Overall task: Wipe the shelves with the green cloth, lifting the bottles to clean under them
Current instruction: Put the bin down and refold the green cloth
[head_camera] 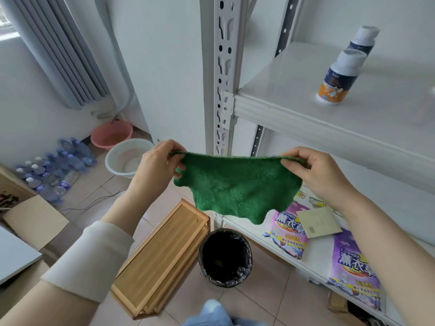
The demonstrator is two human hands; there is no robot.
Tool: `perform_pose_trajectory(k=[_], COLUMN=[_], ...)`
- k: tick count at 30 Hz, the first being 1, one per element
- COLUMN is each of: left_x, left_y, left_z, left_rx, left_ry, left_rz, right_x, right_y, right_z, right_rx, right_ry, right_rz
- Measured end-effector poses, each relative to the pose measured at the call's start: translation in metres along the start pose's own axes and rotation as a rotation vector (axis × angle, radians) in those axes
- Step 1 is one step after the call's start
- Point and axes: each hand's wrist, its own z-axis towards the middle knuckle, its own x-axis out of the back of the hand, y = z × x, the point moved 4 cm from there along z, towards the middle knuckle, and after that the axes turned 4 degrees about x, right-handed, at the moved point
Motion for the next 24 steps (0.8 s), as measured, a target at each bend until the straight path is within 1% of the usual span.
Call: perform_pose_trajectory(k=[2,3,6,9,11,13,17,19,21,24], left_x=[0.000,0.000,0.002,0.006,0.008,0.010,0.011,0.011,0.011,0.010], left_y=[0.001,0.003,0.021,0.048,0.066,0.081,0.103,0.106,0.109,0.110], left_z=[0.001,0.002,0.000,-0.002,-0.004,-0.004,-0.007,-0.007,-0.007,-0.011], left_rx=[0.006,0.012,-0.001,-0.133,-0.231,-0.295,-0.368,-0.369,-0.408,-0.435], left_ry=[0.050,0.045,-0.080,-0.235,-0.338,-0.419,-0.541,-0.558,-0.555,-0.540], left_rz=[-0.057,-0.122,-0.428,-0.548,-0.586,-0.625,-0.665,-0.679,-0.657,-0.648], right_x=[0.003,0.002,-0.007,-0.015,-0.018,-0.020,-0.024,-0.023,-0.021,-0.020], right_y=[-0.005,-0.010,-0.033,-0.055,-0.065,-0.072,-0.080,-0.081,-0.080,-0.075], right_z=[0.002,0.003,0.007,0.014,0.017,0.020,0.021,0.020,0.019,0.018], right_rx=[0.016,0.034,0.090,0.175,0.208,0.200,0.097,0.064,0.049,0.015], right_ry=[-0.014,-0.036,-0.145,-0.182,-0.199,-0.245,-0.335,-0.350,-0.350,-0.294], right_rz=[0.041,0.055,0.072,0.048,0.092,0.148,0.350,0.413,0.410,0.416])
